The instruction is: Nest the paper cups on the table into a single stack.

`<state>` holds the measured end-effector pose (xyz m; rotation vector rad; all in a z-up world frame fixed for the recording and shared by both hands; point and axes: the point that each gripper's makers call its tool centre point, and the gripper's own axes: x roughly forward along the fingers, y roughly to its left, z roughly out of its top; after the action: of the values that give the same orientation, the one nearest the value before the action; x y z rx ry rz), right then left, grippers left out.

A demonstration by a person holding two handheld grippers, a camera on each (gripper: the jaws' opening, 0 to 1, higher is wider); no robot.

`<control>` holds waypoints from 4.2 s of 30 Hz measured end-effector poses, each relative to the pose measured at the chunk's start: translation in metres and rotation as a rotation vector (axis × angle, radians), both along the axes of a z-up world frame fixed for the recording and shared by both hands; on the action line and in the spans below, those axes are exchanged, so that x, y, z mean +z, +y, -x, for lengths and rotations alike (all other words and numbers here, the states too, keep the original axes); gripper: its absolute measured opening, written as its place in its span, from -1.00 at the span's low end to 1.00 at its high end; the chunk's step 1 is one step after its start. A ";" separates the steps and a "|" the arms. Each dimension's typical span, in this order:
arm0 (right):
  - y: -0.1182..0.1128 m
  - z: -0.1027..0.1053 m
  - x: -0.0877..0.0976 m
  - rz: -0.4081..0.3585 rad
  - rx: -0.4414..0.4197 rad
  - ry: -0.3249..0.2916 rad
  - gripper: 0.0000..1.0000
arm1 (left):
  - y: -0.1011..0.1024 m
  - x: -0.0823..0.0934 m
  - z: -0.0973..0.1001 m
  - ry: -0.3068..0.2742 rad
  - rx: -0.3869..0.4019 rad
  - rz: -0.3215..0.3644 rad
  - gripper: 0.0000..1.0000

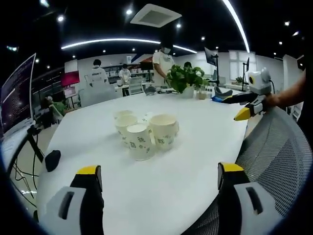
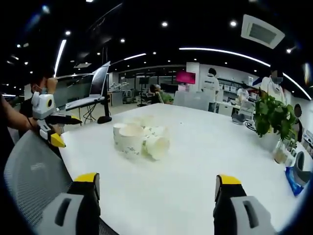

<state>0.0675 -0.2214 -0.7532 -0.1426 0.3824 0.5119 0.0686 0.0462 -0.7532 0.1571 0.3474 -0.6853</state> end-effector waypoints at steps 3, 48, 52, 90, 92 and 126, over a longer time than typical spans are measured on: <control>0.000 0.000 0.000 0.000 0.000 0.001 0.99 | 0.000 0.001 0.000 -0.001 0.002 -0.001 0.97; 0.013 0.001 0.009 0.061 0.081 -0.093 0.86 | 0.001 0.006 -0.001 -0.012 0.016 0.031 0.92; 0.014 0.002 0.008 0.063 0.086 -0.087 0.86 | 0.001 0.007 -0.001 -0.016 0.015 0.033 0.88; 0.012 0.002 0.003 0.083 0.073 -0.052 0.73 | -0.026 0.028 -0.063 0.002 -0.097 -0.013 0.41; 0.013 0.003 0.003 0.083 0.074 -0.052 0.72 | -0.035 0.032 -0.067 -0.004 -0.118 -0.017 0.38; 0.006 0.002 -0.002 0.106 0.058 -0.032 0.59 | -0.128 0.011 -0.100 0.011 -0.487 -0.218 -0.70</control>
<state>0.0652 -0.2155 -0.7554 -0.2639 0.3754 0.5459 0.1681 -0.0821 -0.7427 0.4552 0.3982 -1.1291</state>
